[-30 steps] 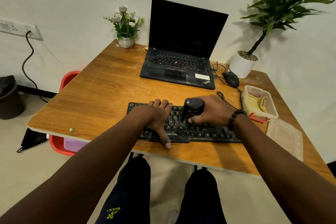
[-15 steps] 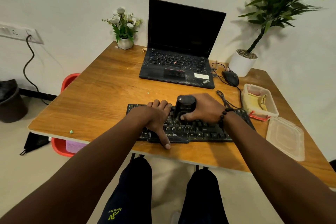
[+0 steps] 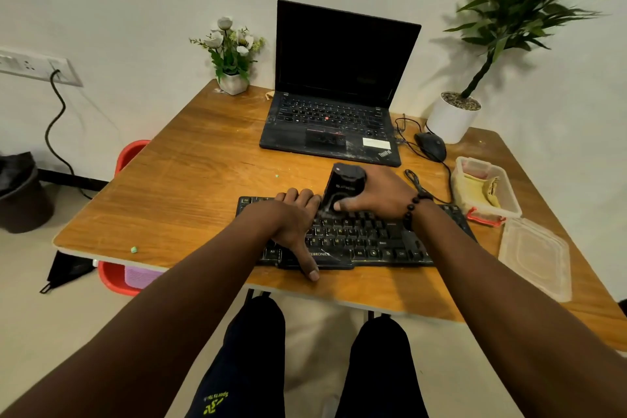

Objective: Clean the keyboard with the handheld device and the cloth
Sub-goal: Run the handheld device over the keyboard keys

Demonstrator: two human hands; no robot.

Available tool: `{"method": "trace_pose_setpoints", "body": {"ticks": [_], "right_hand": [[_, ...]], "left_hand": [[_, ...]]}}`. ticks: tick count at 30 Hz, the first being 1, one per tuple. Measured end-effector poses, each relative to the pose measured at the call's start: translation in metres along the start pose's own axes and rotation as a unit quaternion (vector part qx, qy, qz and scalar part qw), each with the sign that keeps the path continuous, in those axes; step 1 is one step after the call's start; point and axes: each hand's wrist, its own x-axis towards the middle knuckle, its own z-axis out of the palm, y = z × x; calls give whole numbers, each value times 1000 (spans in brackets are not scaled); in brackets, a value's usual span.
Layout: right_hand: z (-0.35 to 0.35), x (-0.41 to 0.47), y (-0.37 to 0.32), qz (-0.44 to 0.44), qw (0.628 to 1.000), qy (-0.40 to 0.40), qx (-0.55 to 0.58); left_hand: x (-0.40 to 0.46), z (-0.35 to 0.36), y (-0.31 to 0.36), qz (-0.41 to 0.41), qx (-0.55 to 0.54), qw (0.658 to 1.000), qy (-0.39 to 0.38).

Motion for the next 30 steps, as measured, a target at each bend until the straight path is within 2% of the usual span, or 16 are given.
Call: {"method": "trace_pose_setpoints", "body": {"ticks": [2,4,6,8,10,13,17,19,22,24,27,30], "right_hand": [[3,0,0,-14,999,-19,-22],[4,3,-2,-11,997,21,-69],[3,5,-2,-6,998,37,-41],[3,4,-2,-3,1000,5,9],[5,4,-1,-8,1000,-4,-10],[4,7,0,3,999,41,-32],[7,10,-3,-6,999,26,-27],[7,12,-2,6,997,53,-47],[7,13,0,19,999,37,7],[9,14,1,23,999,31,1],[5,16,3,34,996,82,-25],[2,13,2,27,998,34,39]], "left_hand": [[0,0,-1,3,-5,1000,1],[0,0,-1,3,-9,1000,-2],[0,0,0,2,-7,1000,-3],[0,1,-1,1,-7,1000,1],[0,1,-2,3,-16,1000,2],[1,1,-2,5,-20,1000,2],[0,1,-2,8,-22,1000,6],[0,1,-2,10,-21,1000,6],[-1,2,-2,9,-18,1000,6],[-1,0,-1,8,-18,1000,5],[-4,-4,-1,8,-12,1000,-7],[-13,-7,-16,-8,4,1000,-19]]}}
